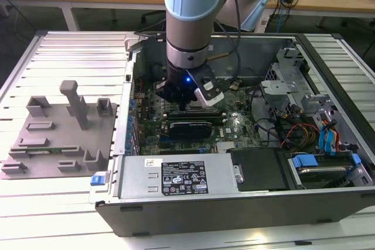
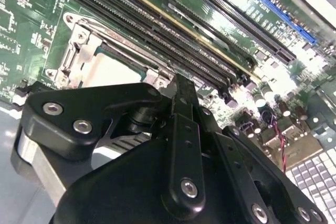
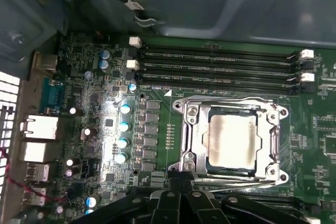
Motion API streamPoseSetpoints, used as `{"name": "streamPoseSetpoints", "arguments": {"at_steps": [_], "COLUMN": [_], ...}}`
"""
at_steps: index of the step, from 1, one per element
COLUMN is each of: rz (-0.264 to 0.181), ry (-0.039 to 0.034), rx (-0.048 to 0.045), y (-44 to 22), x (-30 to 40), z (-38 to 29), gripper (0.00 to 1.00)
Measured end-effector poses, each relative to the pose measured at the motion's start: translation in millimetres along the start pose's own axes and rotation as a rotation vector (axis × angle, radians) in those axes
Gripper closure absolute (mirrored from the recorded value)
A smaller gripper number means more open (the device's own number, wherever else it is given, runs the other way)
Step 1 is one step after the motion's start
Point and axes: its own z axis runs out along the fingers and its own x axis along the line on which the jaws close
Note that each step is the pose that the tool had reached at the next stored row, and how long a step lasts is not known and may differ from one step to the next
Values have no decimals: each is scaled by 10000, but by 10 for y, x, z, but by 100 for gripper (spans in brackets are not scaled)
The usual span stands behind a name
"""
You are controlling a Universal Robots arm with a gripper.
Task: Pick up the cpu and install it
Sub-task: 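Install the second cpu locking lever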
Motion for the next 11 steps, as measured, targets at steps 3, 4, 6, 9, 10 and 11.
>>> {"name": "streamPoseSetpoints", "arguments": {"at_steps": [3,4,6,9,10,11], "rz": [0,1,1,0,1,1], "ry": [1,0,0,-4,-11,-21], "rx": [1,1,-1,-56,-159,-320], "y": [-12,-19,-42,-106,-139,-159], "x": [-17,-26,-40,-48,-46,-44], "z": [-2,-3,-6,-15,-20,-23], "gripper": [89,89,89,89,89,89]}}
